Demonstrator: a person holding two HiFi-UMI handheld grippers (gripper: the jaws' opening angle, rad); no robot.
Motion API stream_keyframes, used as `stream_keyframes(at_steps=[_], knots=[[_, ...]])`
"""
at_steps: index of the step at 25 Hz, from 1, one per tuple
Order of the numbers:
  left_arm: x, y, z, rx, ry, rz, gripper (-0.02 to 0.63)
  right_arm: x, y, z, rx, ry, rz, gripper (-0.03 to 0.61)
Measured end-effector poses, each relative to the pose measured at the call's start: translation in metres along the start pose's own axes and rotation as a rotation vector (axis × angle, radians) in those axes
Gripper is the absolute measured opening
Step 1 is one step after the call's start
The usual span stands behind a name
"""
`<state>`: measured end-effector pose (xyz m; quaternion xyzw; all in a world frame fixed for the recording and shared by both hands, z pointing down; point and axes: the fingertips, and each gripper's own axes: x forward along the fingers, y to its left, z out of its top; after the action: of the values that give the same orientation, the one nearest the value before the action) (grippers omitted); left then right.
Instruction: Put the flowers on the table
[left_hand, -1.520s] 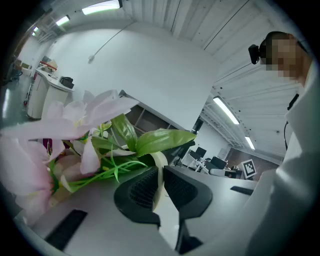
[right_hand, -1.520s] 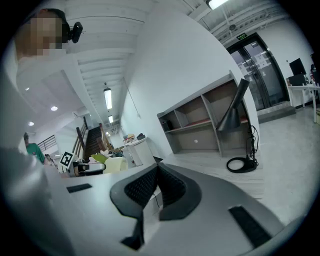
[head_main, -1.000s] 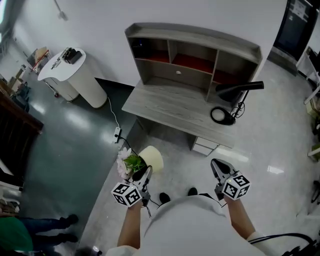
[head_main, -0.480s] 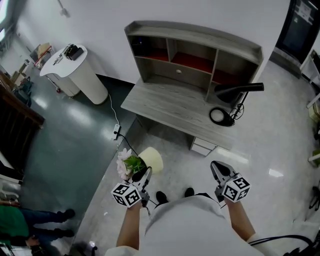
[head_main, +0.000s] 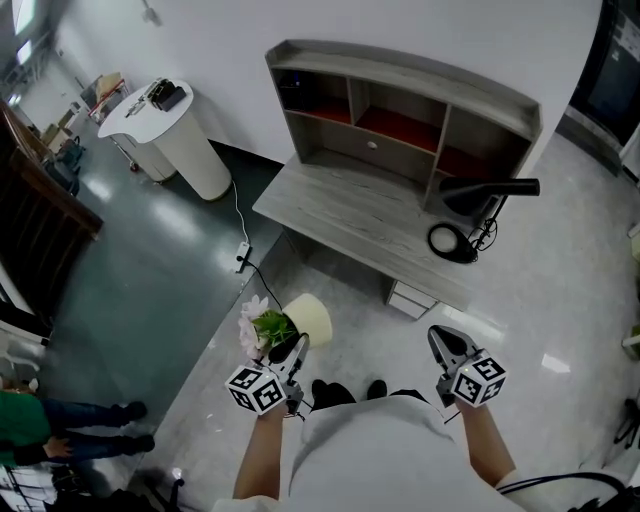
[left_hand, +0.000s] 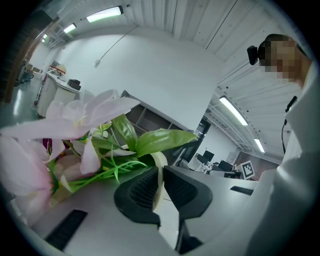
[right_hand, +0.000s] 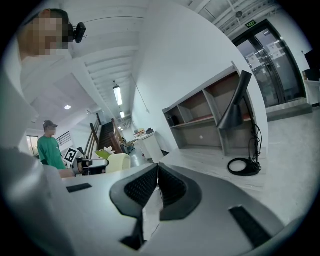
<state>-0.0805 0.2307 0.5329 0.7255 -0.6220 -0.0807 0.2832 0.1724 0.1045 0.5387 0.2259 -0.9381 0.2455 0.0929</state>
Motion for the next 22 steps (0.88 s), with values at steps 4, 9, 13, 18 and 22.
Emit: stream_keyframes(at_steps=[4,9,13,18,22], knots=[[0.005,-0.001,0.002,0.003,0.0,0.013,0.049,0.007,-0.003,0.001,0.007,0.008,0.017,0.02],[0.012,0.008,0.01,0.019,0.014,0.01,0.049,0.019,-0.003,0.002,0.014,0.025,0.024,0.02],[0.022,0.022,0.018,0.028,0.029,-0.007,0.049,0.033,-0.008,0.004,0.02,0.02,0.003,0.02],[0.037,0.045,0.038,0.032,0.046,-0.039,0.049,0.056,-0.009,0.017,0.032,0.001,-0.034,0.02],[0.052,0.066,0.055,0.051,0.062,-0.065,0.048,0.083,-0.007,0.029,0.029,-0.009,-0.055,0.02]])
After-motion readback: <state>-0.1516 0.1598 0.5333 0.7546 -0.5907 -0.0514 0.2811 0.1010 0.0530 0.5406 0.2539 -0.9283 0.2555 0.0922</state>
